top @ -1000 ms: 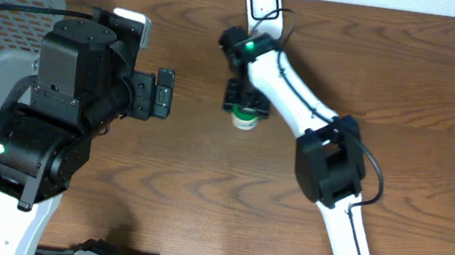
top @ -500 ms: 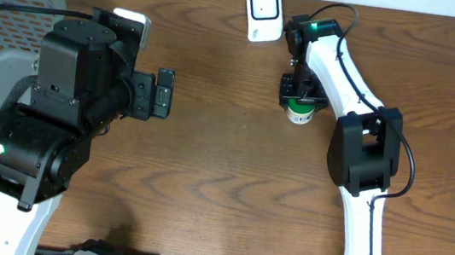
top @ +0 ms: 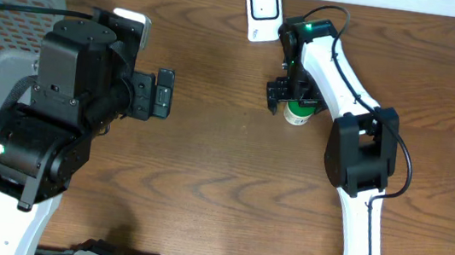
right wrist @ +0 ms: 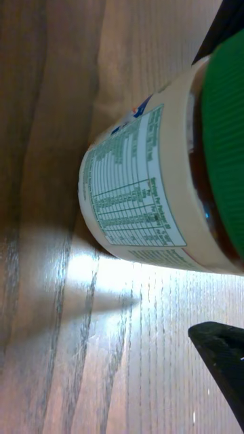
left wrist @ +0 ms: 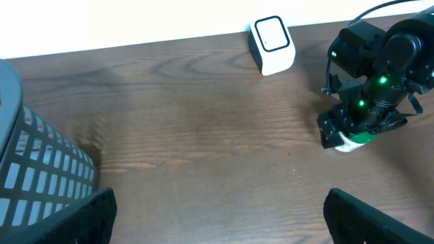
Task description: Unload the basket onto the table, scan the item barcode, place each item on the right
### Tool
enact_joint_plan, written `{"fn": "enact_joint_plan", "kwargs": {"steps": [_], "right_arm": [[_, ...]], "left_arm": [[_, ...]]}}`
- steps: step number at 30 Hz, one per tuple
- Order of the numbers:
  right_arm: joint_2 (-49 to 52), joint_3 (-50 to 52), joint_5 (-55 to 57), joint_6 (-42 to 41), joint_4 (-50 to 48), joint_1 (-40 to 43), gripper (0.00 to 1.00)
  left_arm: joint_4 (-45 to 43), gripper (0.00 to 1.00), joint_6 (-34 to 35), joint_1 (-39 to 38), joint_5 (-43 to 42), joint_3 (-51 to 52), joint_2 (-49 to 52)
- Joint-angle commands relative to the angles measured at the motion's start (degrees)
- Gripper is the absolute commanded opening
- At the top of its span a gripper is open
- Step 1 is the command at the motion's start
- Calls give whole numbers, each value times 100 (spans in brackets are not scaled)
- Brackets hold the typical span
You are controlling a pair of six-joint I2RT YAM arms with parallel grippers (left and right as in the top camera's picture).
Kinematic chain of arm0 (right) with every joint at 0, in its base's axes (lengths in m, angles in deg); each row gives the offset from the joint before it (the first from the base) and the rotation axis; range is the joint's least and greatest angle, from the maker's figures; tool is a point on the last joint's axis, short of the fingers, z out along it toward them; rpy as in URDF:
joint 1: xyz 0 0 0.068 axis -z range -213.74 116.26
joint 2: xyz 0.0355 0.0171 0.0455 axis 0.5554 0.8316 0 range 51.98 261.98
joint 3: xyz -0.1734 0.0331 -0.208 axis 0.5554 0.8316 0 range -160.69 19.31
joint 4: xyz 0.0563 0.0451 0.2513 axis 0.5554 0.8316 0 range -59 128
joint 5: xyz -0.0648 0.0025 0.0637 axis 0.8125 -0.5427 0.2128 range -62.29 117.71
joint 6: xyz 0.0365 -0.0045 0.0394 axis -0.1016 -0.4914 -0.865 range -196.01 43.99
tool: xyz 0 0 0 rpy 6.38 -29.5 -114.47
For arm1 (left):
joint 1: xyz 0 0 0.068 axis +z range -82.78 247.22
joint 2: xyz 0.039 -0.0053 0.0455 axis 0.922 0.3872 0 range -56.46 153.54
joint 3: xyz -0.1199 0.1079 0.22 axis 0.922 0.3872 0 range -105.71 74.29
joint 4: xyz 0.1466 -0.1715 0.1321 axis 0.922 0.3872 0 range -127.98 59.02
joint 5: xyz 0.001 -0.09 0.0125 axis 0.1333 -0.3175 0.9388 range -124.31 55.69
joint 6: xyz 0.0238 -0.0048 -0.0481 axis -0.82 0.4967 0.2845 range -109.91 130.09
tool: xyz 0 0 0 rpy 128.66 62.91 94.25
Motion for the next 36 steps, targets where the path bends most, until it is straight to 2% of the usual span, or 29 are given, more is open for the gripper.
{"fn": "enact_joint_plan", "kwargs": {"steps": [1, 17, 22, 24, 31, 36], "right_arm": [[-170, -28, -190, -181, -15, -35, 99], [-164, 87, -107, -693, -295, -59, 94], [-280, 26, -144, -688, -398, -111, 96], [-350, -46, -76, -688, -358, -109, 99], [-942, -481, 273, -487, 28, -57, 99], [-1773, -682, 350, -413, 442, -57, 99]], "left_arm": [[-2, 98, 28, 26, 72, 24, -4], [-2, 98, 28, 26, 72, 24, -4], [0, 98, 28, 26, 72, 24, -4], [0, 98, 28, 26, 72, 24, -4], [0, 98, 28, 26, 72, 24, -4], [0, 98, 28, 26, 72, 24, -4]]}}
